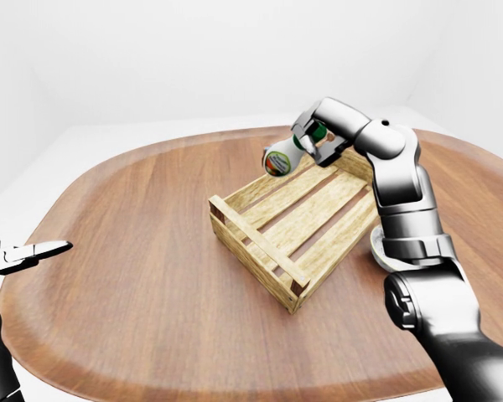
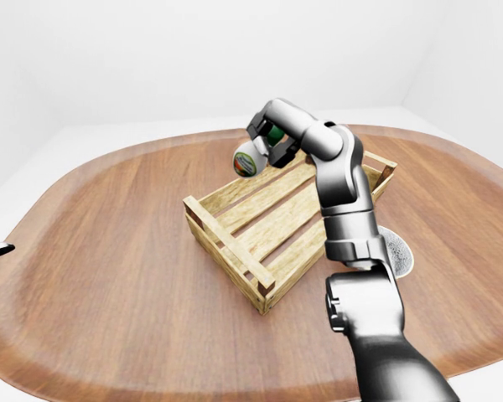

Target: Pick up the salad dressing and put it in the tray.

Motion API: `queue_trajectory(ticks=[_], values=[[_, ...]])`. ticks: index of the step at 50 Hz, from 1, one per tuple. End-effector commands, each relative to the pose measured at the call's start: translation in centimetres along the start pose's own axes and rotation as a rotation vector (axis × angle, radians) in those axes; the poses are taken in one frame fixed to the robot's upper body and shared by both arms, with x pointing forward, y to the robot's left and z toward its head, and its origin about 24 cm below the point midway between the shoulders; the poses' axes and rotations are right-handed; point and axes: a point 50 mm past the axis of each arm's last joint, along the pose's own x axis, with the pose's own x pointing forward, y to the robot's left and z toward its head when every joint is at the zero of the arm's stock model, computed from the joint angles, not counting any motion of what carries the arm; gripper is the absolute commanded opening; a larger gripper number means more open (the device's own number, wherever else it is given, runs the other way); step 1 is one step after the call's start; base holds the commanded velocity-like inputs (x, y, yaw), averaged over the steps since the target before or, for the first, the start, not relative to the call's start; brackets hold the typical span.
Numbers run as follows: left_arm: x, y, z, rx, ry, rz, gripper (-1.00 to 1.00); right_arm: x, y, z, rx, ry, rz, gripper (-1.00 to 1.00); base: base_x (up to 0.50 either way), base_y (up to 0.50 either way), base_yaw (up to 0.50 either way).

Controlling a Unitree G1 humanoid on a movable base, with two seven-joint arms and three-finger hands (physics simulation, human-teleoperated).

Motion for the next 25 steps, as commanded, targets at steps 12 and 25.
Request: queue_trajectory(ticks=[12,25], values=[[0.0,-0.1,-0.2,0.003,0.008,-0.005,1.0,-4.8,4.7,-16.2,0.37,0.595,0.216,-1.0,0.0,0.0,0.0],[0.0,-0.3,-0.7,0.001,0.027,-0.01,1.0,-3.4,7.7,-16.1,0.411,0.661,0.295,-1.0,0.0,0.0,0.0]])
